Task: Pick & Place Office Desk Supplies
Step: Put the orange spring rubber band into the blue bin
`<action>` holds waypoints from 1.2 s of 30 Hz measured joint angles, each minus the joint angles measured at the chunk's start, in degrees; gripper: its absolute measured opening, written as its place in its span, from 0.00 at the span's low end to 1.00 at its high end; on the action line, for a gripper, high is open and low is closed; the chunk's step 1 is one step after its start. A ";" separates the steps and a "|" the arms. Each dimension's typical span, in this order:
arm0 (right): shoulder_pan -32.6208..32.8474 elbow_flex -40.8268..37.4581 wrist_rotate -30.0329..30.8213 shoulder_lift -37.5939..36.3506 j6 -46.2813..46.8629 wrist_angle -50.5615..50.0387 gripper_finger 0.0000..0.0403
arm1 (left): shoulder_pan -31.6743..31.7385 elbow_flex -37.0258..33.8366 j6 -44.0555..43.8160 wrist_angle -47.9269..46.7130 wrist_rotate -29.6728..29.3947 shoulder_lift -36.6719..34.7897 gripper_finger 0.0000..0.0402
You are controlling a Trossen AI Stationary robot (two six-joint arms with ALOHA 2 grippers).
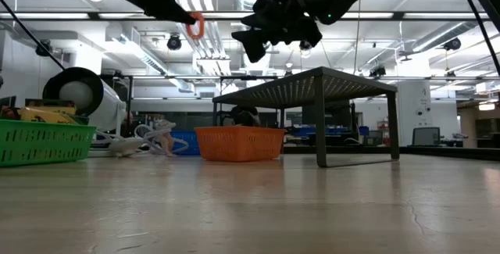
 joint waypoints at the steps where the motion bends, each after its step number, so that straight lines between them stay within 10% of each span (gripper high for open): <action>1: 0.17 -0.05 0.02 0.00 0.00 -0.53 0.50 | 0.46 0.04 -0.01 -0.28 -1.26 0.02 0.06; 10: 3.43 -0.30 0.04 -0.02 -1.50 -0.26 0.50 | 10.98 0.04 -3.09 -0.69 6.10 0.07 0.06; 18: 8.58 -0.36 0.10 -0.04 -1.20 4.28 0.50 | 24.79 0.05 -19.83 2.97 25.16 5.59 0.06; 36: 14.07 -4.67 14.20 -0.09 -0.69 4.53 0.50 | 29.98 17.87 -19.76 -12.20 21.97 33.06 0.06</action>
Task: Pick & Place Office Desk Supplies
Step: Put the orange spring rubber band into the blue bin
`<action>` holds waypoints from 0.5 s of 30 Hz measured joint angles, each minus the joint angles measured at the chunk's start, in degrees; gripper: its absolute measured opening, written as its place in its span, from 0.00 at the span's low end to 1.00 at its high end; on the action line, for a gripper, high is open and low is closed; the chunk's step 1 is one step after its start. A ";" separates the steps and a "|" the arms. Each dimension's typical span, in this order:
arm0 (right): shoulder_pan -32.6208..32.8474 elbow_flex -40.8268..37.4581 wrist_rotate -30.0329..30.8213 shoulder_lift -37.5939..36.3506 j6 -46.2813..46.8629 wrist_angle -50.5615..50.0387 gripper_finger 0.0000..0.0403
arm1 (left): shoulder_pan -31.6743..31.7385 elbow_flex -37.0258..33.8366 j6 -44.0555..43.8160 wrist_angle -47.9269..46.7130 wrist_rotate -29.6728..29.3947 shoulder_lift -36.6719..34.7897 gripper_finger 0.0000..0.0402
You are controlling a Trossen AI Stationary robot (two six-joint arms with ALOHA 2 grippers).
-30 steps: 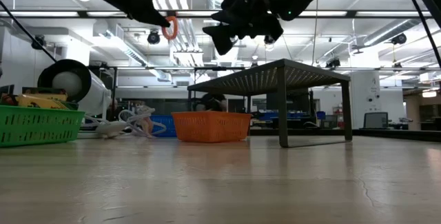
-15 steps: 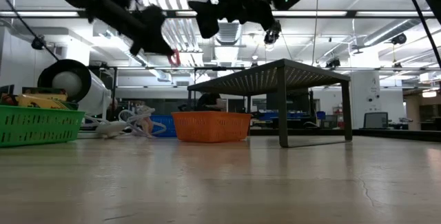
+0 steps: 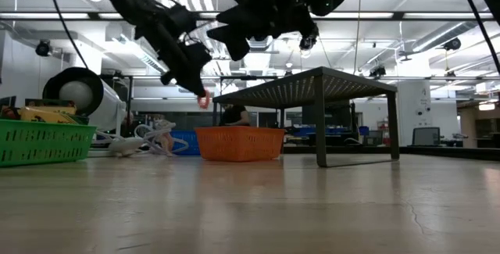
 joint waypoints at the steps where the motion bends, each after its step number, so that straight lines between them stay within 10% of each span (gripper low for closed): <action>1: 0.08 -0.24 0.25 0.00 -0.04 0.02 0.50 | 0.22 1.14 -0.01 -2.27 -1.19 0.81 0.06; 15: 4.40 -0.88 3.51 -1.59 -0.84 3.14 0.50 | 0.49 3.77 0.02 -11.12 -3.30 7.98 0.06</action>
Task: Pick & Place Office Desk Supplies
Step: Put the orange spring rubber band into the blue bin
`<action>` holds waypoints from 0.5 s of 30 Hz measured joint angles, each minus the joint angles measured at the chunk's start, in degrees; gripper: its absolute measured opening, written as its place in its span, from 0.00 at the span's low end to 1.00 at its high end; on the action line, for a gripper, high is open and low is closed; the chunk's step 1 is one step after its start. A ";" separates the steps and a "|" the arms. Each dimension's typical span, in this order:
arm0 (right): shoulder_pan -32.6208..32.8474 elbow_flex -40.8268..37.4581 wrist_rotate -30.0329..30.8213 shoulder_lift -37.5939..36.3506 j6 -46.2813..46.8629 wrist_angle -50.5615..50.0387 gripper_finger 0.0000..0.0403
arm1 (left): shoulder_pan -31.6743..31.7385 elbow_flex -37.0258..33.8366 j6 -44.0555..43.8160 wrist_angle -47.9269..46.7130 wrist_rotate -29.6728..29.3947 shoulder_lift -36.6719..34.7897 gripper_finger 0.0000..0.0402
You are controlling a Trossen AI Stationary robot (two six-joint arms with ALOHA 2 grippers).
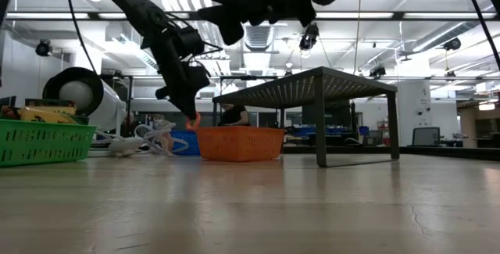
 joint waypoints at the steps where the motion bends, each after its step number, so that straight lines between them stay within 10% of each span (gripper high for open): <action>1: 0.09 0.00 1.74 -0.39 0.02 -0.02 0.50 | 0.00 0.00 0.00 -0.04 0.14 0.00 0.06; 15: 0.94 -0.20 14.18 -3.96 -1.72 -0.48 0.50 | -0.20 -0.07 -0.26 -1.50 3.34 3.62 0.06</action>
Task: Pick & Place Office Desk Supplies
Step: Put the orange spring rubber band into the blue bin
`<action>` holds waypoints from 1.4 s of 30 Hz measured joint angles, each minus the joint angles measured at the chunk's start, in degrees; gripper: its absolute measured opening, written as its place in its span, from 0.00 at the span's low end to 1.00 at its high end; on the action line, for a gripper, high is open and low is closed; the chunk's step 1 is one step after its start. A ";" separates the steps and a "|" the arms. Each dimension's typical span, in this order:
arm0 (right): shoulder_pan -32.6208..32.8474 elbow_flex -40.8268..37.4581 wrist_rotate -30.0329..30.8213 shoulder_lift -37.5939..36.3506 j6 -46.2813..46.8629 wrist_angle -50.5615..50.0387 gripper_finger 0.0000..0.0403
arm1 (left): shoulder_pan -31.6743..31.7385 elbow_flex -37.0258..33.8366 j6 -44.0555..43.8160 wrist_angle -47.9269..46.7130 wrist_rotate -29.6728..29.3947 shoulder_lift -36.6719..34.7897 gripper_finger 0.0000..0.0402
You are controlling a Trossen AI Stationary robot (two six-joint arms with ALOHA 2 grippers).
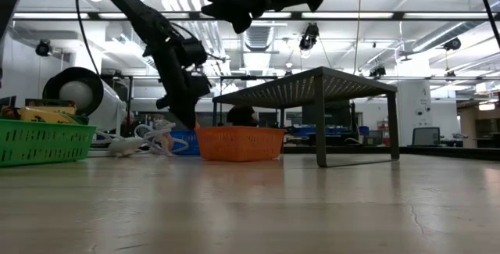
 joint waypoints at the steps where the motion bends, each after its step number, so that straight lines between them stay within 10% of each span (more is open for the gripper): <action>1: 0.14 0.00 -0.02 0.00 -0.23 0.02 0.50 | 0.00 0.00 0.00 0.16 -0.02 0.79 0.06; 22: 0.42 -0.21 -0.09 0.00 -0.08 -0.35 0.50 | -0.12 0.17 1.79 3.02 -2.75 5.32 0.08; 42: 0.42 -2.36 -0.17 0.00 0.21 -0.44 0.50 | -0.94 0.17 1.75 4.61 -2.75 5.30 0.41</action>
